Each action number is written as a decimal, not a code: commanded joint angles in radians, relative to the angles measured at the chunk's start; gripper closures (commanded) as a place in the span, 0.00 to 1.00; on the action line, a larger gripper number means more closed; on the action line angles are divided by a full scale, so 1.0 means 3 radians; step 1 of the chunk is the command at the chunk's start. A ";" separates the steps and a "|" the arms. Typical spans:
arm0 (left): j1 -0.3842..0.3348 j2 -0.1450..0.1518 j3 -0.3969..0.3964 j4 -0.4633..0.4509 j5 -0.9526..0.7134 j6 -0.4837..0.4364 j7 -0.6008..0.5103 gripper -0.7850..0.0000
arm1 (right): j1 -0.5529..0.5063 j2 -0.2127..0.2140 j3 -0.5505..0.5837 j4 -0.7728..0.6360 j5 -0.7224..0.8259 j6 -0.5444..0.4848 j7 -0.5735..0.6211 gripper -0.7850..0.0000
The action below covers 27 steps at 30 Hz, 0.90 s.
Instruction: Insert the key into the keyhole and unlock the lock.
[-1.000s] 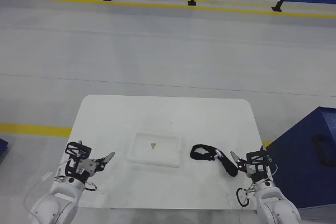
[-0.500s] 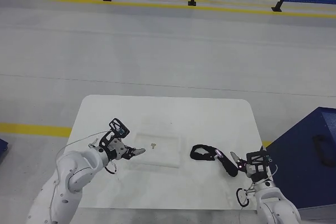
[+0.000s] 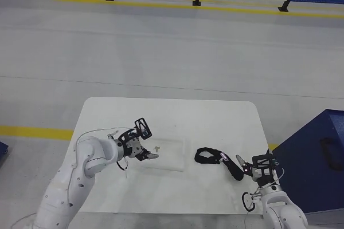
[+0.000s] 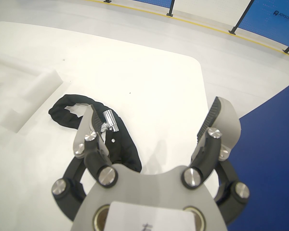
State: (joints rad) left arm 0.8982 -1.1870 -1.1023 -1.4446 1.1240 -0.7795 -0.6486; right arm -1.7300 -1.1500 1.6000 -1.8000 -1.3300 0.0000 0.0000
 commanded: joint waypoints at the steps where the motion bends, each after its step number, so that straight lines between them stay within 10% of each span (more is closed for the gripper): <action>1: -0.0340 -0.0075 0.0293 0.0380 -0.0174 -0.0118 -0.0113 0.00 | 0.0000 0.0000 0.0000 0.0000 0.0000 0.0000 0.0000 0.00; 10: -0.1282 -0.0458 0.1262 0.1632 -0.0689 -0.0339 -0.0691 0.16 | 0.0000 0.0000 0.0000 0.0000 0.0000 0.0000 0.0000 0.00; 27: -0.1745 -0.0919 0.1890 0.2687 -0.0543 -0.0162 -0.0521 0.59 | 0.0000 0.0000 0.0000 0.0000 0.0000 0.0000 0.0000 0.00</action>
State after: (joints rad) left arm 0.3797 -1.4554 -0.5407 -0.6570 0.9689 -0.8189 -0.8043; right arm -1.7300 -1.1500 1.6000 -1.8000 -1.3300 0.0000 0.0000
